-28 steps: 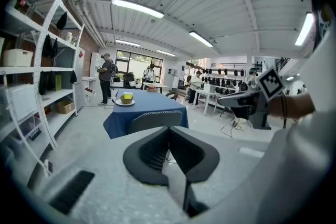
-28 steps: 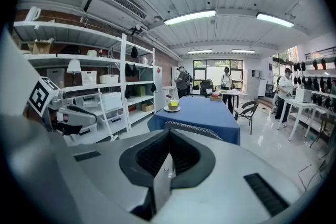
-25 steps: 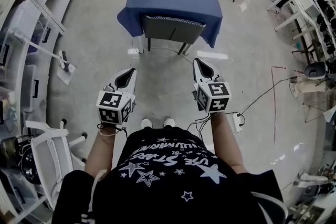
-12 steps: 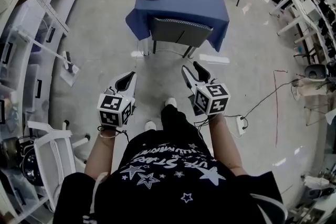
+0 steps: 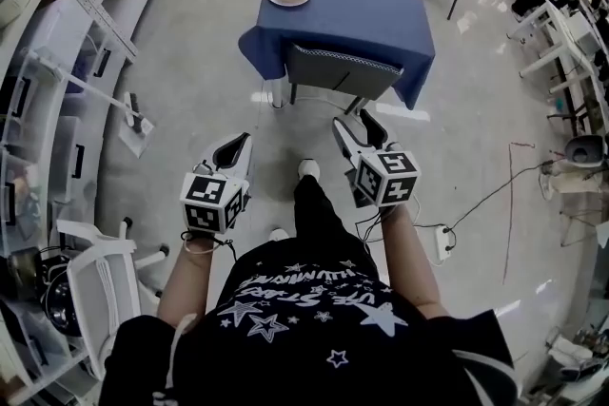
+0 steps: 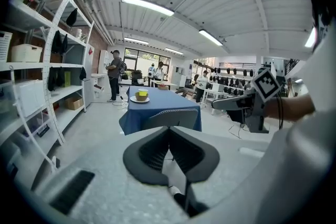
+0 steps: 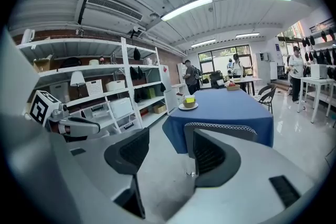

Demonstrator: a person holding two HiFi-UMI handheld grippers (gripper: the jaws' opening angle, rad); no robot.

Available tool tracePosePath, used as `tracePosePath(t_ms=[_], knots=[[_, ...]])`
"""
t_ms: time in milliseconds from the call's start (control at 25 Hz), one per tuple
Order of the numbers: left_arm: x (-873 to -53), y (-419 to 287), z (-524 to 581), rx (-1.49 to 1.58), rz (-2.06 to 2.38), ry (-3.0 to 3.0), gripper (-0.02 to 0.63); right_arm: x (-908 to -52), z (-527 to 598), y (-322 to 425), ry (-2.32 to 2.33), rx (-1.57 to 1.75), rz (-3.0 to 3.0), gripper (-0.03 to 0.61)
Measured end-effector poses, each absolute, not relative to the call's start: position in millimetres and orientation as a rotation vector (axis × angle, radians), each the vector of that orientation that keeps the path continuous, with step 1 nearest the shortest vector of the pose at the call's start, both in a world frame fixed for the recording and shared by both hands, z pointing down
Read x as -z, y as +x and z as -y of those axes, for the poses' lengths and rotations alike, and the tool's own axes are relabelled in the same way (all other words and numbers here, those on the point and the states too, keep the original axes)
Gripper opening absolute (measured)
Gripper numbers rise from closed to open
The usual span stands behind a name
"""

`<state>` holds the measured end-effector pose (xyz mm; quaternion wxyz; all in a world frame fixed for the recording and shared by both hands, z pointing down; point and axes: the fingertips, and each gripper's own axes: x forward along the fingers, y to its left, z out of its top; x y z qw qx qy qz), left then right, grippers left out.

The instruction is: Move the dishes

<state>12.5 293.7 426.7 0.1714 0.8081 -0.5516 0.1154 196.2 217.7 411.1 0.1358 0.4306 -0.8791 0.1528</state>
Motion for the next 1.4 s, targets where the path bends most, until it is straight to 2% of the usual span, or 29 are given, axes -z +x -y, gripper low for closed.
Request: tracePosePath(t_ms=[880,1400], knots=[[-427,29,-69,-0.378,1.628,2.204,0.020,-417,23,213,1.164,-0.486,2.575,0.247],[-426,19,-19,-0.407,1.763,2.075,0.020,-433,95,196,0.959,-0.515,2.618,0.264]])
